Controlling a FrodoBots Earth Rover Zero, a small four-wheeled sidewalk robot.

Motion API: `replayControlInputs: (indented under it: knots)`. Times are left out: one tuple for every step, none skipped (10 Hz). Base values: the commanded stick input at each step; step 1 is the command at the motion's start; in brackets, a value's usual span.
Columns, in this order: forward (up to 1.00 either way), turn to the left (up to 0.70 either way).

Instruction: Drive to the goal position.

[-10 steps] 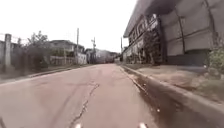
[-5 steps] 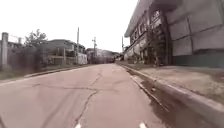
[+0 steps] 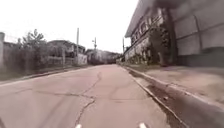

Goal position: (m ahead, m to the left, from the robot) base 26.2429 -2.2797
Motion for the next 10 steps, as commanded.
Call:
replayControlInputs:
  knots:
    - [0.85,-0.02]
    - [0.85,-0.33]
    - [0.85,-0.34]
    - [0.85,-0.2]
    - [0.85,-0.05]
    - [0.85,0.0]
    - [0.85,0.0]
    - [0.85,0.0]
    - [0.85,0.0]
    - [0.85,0.0]
